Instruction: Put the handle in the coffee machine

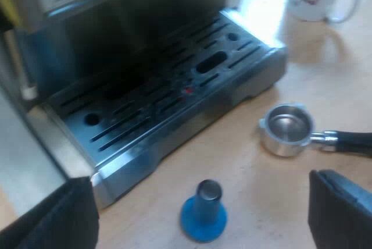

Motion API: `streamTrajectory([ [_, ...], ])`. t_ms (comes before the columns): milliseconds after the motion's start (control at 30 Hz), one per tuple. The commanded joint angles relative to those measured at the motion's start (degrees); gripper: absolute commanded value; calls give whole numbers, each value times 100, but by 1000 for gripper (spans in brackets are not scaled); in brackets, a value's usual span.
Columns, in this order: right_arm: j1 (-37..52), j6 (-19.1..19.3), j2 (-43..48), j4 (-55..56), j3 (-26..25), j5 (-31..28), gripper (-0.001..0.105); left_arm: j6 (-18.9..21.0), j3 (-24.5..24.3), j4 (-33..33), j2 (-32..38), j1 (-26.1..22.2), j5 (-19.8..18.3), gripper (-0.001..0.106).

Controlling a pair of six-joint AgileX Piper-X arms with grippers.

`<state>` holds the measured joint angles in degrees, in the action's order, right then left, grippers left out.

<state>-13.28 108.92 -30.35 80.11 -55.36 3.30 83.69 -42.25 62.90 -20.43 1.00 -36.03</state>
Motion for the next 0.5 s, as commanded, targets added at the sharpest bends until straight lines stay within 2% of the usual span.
streamTrajectory([
  [33, -362, 61, -363, 136, -229, 41, 55, -67, -103, -14, -235, 16, -289, 75],
  [200, -946, -120, -794, 100, -313, 41, 55, -431, -100, -14, -583, 67, -373, 75],
  [300, -1294, -348, -970, 55, -313, -14, 55, -549, -100, -14, -727, 339, -373, 75],
  [367, -1629, -626, -1057, -77, -313, -235, 55, -563, -100, -14, -874, 881, -373, 75],
  [500, -2036, -1012, -1099, -328, -313, -646, 55, -563, -100, -14, -1071, 1619, -285, 75],
])
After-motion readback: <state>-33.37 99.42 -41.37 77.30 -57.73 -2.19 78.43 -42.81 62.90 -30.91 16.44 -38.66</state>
